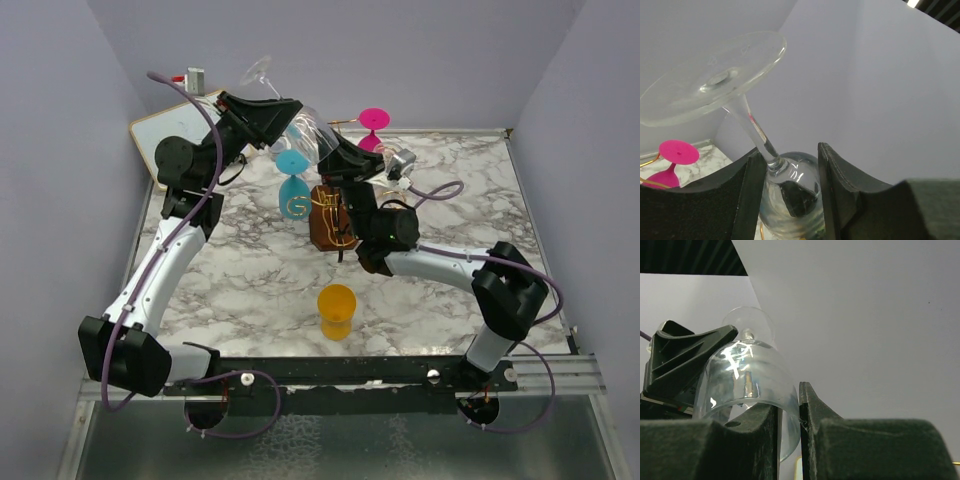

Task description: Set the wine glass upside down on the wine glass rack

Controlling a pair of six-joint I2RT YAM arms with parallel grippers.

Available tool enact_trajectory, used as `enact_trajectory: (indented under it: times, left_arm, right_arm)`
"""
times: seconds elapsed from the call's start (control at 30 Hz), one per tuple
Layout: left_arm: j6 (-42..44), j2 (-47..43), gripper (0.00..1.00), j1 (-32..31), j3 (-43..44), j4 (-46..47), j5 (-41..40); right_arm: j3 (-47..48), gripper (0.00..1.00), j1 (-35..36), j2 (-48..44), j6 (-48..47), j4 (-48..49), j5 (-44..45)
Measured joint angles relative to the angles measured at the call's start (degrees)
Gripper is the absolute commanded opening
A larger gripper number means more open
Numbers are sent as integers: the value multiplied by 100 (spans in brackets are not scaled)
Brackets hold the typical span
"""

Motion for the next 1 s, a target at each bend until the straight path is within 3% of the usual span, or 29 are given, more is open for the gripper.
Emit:
enact_trajectory:
  times: [0.13,0.4,0.47,0.5,0.67,0.7,0.73,0.77,1.0]
  left_arm:
    - [-57,2,14,13,70,101,-90]
    - [-313,122,10,31,229,142,-116]
    - [-341,197,0,31,293,149,-111]
    - [-348,223,0,31,308,155,-111]
    - [-286,302,0,42,326,352,-68]
    - [-208,313,0,37,378,420,-35]
    - [-96,317,0,42,450,444,15]
    - [20,315,0,48,542,474,63]
    - [669,310,0,13,1067,540,719]
  right_arm:
    - [76,1,7,0,155,11,22]
    - [129,1,7,79,529,22,92]
    - [166,1,4,120,616,24,118]
    - [179,6,2,136,645,24,131]
    - [271,53,-13,249,769,26,116]
    - [262,67,-15,273,754,20,81]
    - [258,92,-9,293,734,20,44]
    - [219,99,-7,302,691,20,13]
    - [-579,99,11,101,365,13,-81]
